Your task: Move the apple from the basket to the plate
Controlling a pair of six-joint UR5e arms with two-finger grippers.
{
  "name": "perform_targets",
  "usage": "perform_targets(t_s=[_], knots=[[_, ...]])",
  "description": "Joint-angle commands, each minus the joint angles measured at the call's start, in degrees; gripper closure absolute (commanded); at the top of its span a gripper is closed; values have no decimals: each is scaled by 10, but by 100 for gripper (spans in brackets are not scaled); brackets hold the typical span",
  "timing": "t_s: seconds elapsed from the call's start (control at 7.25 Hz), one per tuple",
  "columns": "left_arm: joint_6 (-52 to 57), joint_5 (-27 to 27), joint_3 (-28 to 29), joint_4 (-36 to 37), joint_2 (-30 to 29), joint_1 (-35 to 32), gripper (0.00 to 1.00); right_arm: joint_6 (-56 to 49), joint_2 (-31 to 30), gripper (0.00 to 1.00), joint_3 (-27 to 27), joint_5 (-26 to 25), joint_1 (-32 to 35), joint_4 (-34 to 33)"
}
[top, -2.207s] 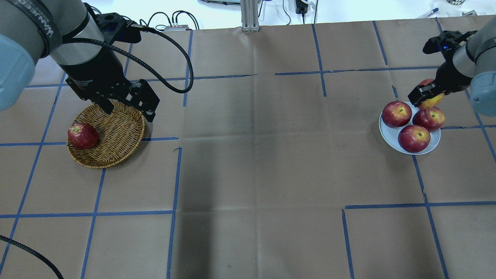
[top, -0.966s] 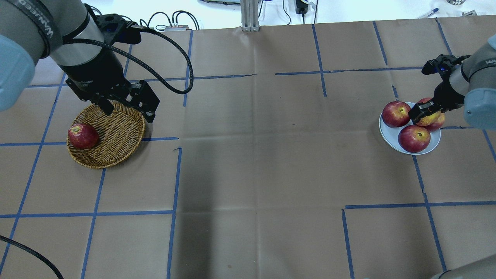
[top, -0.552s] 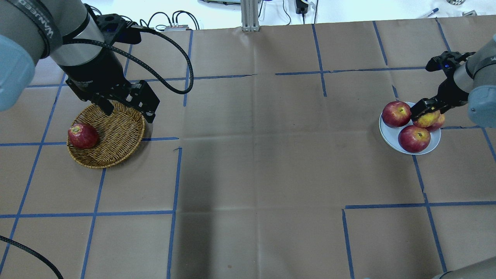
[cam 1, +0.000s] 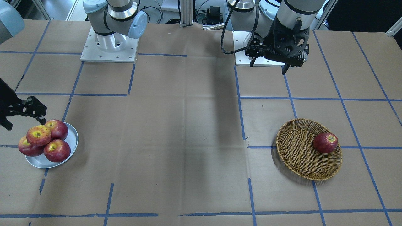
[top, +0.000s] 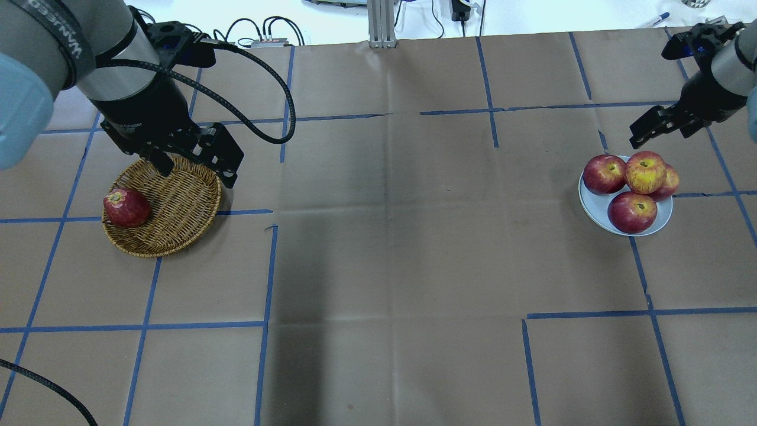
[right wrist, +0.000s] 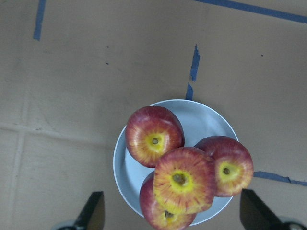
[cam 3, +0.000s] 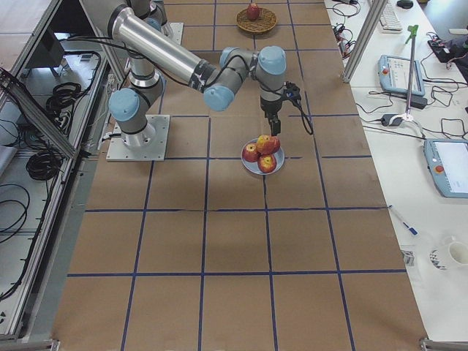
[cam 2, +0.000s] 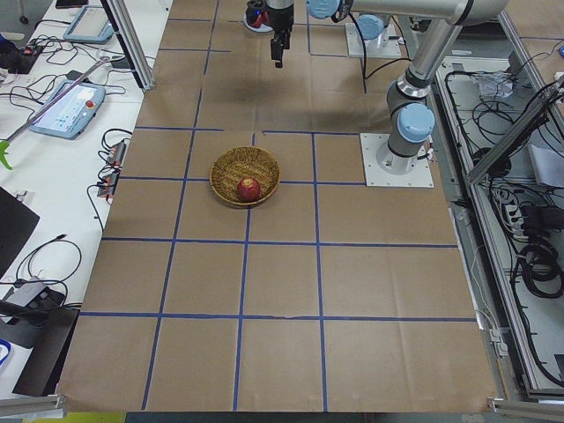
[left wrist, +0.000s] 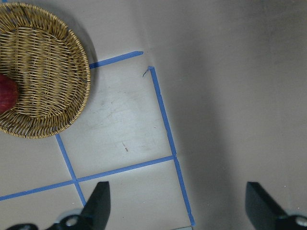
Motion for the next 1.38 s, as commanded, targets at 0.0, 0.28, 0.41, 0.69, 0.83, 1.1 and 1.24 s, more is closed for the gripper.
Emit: perform_targets(t_s=[0.0,0.28,0.41,0.69,0.83,1.1,1.24], knots=[[1,0,0,0,0,-1,1,96,-58,0,-40,0,62,131],[0,0,0,-1,0,-1,1,214,-110,0,-39,0,133,210],[0,1,0,-1,0,-1,1,283,-117,0,-39,-6,176,215],[-2,2,-1,-1,-3,-2,1,325,-118,0,-40,-9,217,214],[-4,2,-8,4,-3,-2,1,326,-119,0,-40,-12,217,215],[-3,3,-27,6,9,-2,1,326,-119,0,-40,-26,217,215],[-3,3,-30,6,11,-3,1,326,-119,0,-40,-26,217,214]])
